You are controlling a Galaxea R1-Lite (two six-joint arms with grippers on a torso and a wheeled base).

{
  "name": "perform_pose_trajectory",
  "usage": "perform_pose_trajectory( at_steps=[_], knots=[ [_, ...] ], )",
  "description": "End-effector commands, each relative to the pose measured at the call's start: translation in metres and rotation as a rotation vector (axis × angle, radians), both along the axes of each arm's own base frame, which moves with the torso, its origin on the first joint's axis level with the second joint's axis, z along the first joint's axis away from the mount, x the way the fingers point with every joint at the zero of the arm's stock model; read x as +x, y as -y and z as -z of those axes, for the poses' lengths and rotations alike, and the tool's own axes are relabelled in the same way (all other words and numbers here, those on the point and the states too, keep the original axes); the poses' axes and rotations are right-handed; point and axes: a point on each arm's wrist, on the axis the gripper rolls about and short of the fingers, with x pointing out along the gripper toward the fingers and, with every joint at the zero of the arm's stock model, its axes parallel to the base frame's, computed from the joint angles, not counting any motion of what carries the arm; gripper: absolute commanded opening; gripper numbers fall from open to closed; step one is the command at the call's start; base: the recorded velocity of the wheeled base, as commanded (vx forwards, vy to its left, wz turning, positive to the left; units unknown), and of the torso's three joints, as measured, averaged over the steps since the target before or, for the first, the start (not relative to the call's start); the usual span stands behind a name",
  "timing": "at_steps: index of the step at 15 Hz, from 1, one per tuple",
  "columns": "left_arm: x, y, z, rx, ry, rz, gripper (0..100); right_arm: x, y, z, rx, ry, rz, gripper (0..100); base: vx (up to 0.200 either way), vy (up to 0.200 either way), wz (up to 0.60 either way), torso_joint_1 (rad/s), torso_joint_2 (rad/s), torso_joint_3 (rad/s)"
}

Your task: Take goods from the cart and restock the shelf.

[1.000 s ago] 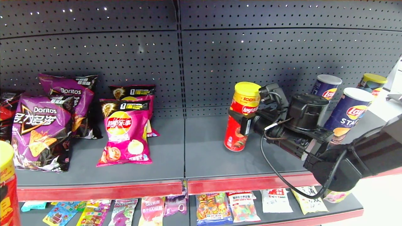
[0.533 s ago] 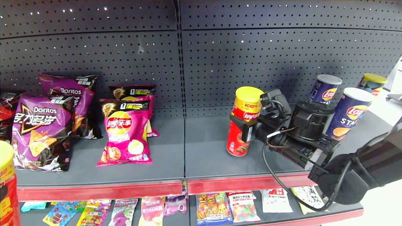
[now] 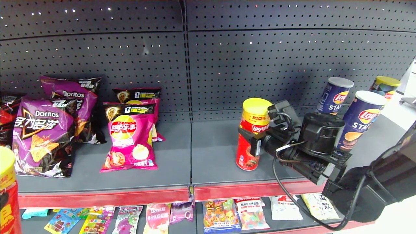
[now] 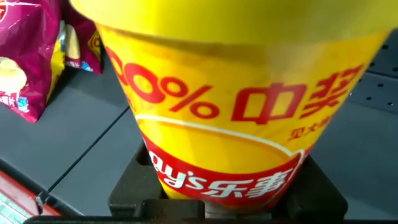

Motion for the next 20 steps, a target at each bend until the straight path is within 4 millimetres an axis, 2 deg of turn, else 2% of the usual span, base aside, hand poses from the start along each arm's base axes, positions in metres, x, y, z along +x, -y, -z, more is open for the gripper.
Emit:
perform_pose_trajectory(
  at_steps=[1, 9, 20],
  knots=[
    [0.0004, -0.0001, 0.0002, -0.001, -0.003, 0.000, 0, -0.0009, -0.0016, 0.0004, 0.000, -0.001, -0.006, 0, 0.000, 0.000, 0.00, 0.000, 0.00, 0.000],
    [0.0005, -0.0001, 0.0024, -0.002, -0.009, 0.001, 0, -0.0085, -0.0001, 0.0058, -0.003, -0.005, -0.012, 0, 0.000, 0.000, 0.00, 0.000, 0.00, 0.000],
    [0.0004, 0.0000, 0.0032, -0.002, -0.011, 0.001, 0, -0.0093, 0.0004, 0.0091, -0.007, -0.017, -0.013, 0, 0.000, 0.000, 0.00, 0.000, 0.00, 0.000]
  ],
)
